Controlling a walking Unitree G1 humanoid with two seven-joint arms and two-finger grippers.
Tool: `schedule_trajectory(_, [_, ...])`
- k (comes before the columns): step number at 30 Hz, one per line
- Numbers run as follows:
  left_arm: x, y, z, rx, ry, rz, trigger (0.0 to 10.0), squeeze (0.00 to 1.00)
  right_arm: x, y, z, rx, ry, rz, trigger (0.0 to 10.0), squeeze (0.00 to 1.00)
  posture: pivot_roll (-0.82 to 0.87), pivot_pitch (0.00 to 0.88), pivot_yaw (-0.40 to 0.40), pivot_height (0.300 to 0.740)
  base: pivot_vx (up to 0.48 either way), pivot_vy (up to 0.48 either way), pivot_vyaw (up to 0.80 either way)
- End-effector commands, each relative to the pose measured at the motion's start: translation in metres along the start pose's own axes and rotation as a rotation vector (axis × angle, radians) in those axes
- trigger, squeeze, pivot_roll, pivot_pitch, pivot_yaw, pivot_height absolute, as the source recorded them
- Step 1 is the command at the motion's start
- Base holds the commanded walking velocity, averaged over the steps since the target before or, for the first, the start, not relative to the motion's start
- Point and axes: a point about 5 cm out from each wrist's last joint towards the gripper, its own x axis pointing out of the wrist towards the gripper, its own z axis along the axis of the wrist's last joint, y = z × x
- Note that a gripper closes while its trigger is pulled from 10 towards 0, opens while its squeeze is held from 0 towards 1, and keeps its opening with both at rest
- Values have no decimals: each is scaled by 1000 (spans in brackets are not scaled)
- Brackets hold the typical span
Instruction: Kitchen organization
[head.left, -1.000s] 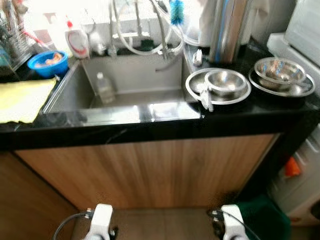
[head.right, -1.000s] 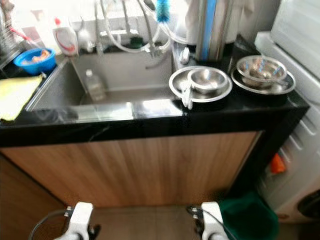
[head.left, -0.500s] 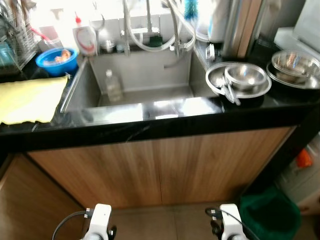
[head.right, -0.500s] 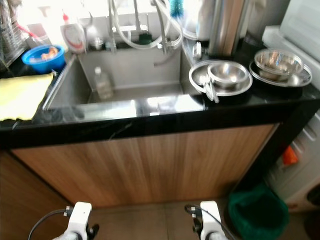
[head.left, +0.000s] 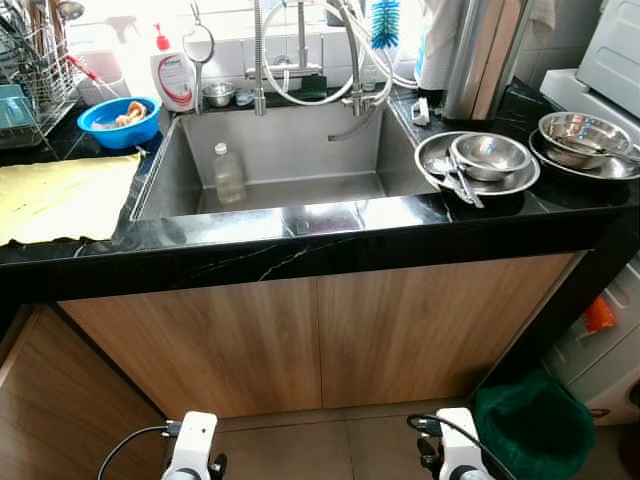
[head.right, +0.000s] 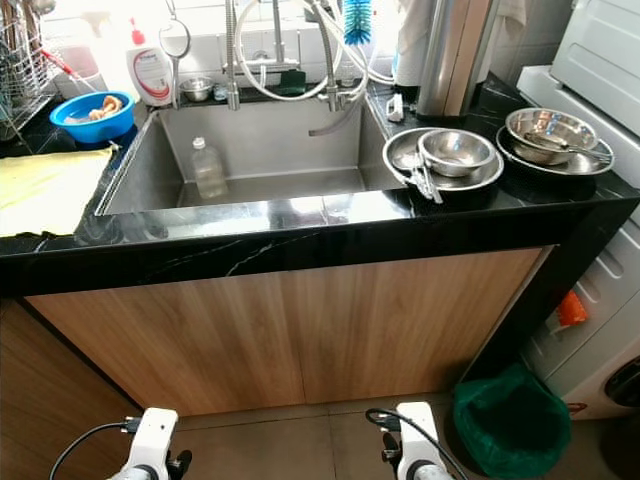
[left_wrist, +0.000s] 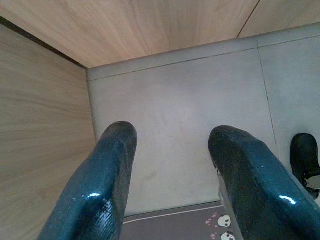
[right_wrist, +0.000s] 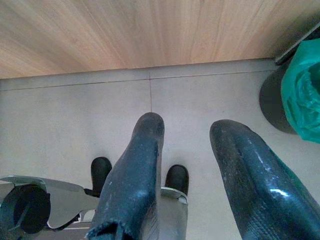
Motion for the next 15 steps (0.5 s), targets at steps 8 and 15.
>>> schedule_trajectory(8, [0, -2, 3, 12, -12, 0, 10000, 0, 1, 2, 2, -2, -11, 1, 10000, 0, -89, 0, 75, 740, 0, 0, 0])
schedule_trajectory(15, [0, -1, 2, 14, -14, -1, 10000, 0, 1, 2, 4, -38, -24, 4, 10000, 0, -88, 0, 74, 740, 0, 0, 293])
